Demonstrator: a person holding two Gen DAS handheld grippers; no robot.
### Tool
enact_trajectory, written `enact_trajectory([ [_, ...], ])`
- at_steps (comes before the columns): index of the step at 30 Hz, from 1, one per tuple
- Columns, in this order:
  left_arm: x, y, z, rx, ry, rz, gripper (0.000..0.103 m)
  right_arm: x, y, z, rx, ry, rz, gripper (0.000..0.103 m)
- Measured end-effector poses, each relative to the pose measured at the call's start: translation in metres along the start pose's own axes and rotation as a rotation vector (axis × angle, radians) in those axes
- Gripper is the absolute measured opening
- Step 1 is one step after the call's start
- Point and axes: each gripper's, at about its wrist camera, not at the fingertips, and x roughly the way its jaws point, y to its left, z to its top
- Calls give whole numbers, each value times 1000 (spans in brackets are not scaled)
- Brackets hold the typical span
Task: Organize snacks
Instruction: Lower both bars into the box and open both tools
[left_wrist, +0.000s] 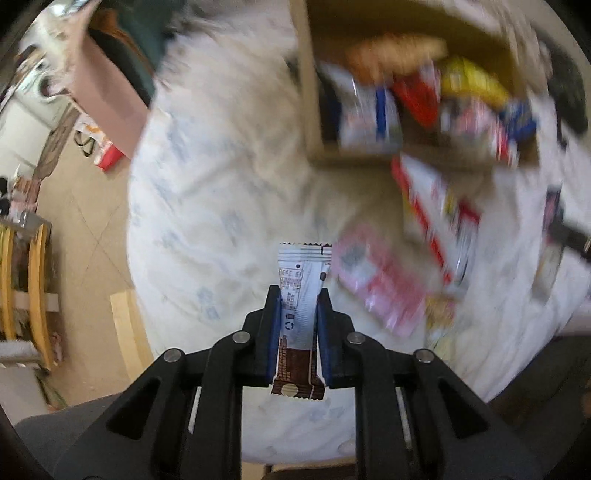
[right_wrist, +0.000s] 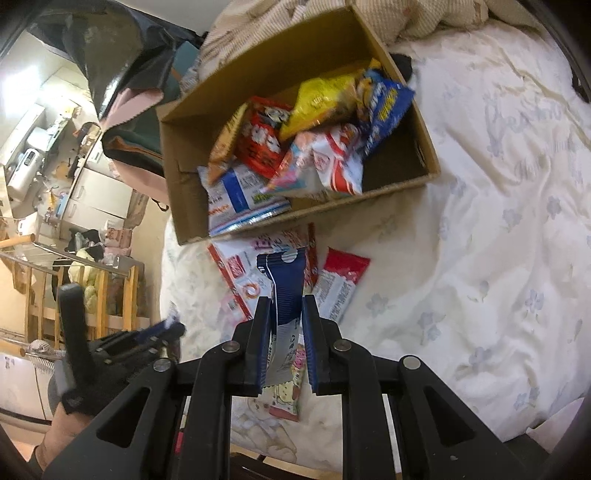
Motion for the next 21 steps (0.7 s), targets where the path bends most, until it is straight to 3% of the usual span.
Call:
enact_trajectory([
  [7,-43,12,52,-118,-185,-71,15,-24,14,23,-45,-113,21,17],
  [12,-48,-4,94,-115,-268,-98,15,-31,25,47,-92,-171,25,17],
  [21,-26,-37,134,-25,-305,-107,15,-8,39,88,-116,-200,6,17],
])
